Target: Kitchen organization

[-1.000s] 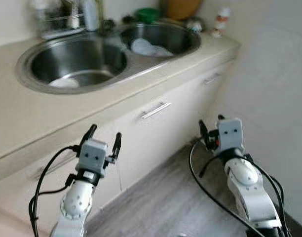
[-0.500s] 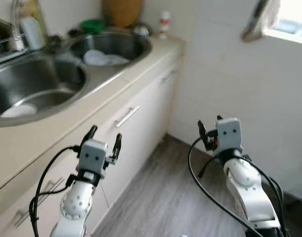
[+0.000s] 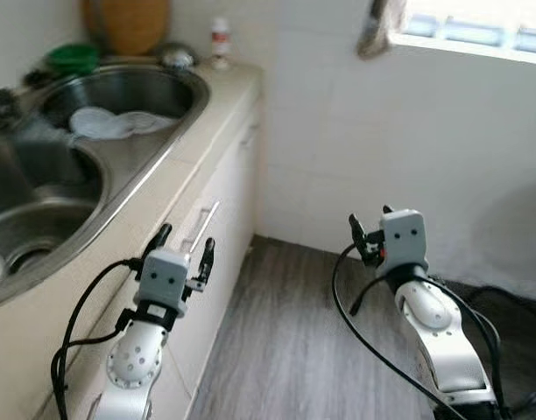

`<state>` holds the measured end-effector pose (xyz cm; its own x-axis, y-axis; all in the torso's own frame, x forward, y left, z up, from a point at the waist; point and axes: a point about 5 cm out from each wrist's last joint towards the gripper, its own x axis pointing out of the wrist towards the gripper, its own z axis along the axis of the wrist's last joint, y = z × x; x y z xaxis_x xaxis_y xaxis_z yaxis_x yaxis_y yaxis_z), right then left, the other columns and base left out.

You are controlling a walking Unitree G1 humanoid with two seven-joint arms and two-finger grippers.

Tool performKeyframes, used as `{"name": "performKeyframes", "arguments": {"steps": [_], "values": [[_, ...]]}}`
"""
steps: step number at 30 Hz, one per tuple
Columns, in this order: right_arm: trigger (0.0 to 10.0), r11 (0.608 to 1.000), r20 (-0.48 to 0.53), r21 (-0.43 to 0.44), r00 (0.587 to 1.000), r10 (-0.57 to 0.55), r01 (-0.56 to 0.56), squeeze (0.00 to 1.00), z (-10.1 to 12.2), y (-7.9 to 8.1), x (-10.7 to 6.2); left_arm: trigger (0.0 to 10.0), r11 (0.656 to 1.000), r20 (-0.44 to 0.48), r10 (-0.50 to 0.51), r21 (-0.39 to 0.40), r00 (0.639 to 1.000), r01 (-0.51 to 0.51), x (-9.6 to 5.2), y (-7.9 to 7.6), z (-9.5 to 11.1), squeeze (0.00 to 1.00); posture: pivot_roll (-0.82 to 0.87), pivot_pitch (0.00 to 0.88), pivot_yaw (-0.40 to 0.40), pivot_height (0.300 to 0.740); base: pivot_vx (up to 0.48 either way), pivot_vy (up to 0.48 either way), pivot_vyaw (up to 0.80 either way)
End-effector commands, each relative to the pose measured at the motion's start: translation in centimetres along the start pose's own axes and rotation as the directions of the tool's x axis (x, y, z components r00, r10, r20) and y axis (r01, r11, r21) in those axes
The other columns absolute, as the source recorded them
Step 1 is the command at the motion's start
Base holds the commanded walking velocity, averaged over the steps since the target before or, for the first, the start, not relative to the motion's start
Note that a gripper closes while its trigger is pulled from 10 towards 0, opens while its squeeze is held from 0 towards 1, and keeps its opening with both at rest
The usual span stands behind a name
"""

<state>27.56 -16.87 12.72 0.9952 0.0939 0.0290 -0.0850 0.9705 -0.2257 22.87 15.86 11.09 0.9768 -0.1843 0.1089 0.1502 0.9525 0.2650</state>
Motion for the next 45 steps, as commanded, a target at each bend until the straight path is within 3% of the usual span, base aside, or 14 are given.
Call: {"name": "performKeyframes", "arguments": {"steps": [1,10,29,45], "values": [[10.0,1.0,0.005,0.005,1.0,-0.012,0.012,0.0,0.14,-0.25,0.03,10.0,1.0,0.01,-0.017,-0.003,1.0,0.017,-0.06,-0.38,0.31,0.0,0.03,0.0,-0.025,0.74,0.0,0.48,-0.8],[10.0,0.999,0.018,-0.033,1.0,-0.007,0.008,0.0,0.37,-0.17,0.16,10.0,0.999,0.02,-0.035,0.034,0.999,0.034,0.18,-0.67,0.34,0.0,0.03,0.012,-0.024,0.74,0.0,0.038,-0.44],[10.0,0.999,0.009,-0.042,1.0,-0.004,0.004,0.0,0.21,-0.16,0.27,10.0,0.999,0.021,-0.035,0.037,0.999,0.034,0.23,-0.81,0.32,0.0,0.03,0.013,-0.024,0.74,0.0,-0.48,0.0],[10.0,0.999,-0.002,-0.049,1.0,-0.002,0.002,0.0,0.12,-0.13,0.23,10.0,1.0,0.022,-0.015,0.016,1.0,0.015,0.18,-0.59,0.29,0.0,0.03,0.015,-0.025,0.74,0.0,0.0,0.0]]}}
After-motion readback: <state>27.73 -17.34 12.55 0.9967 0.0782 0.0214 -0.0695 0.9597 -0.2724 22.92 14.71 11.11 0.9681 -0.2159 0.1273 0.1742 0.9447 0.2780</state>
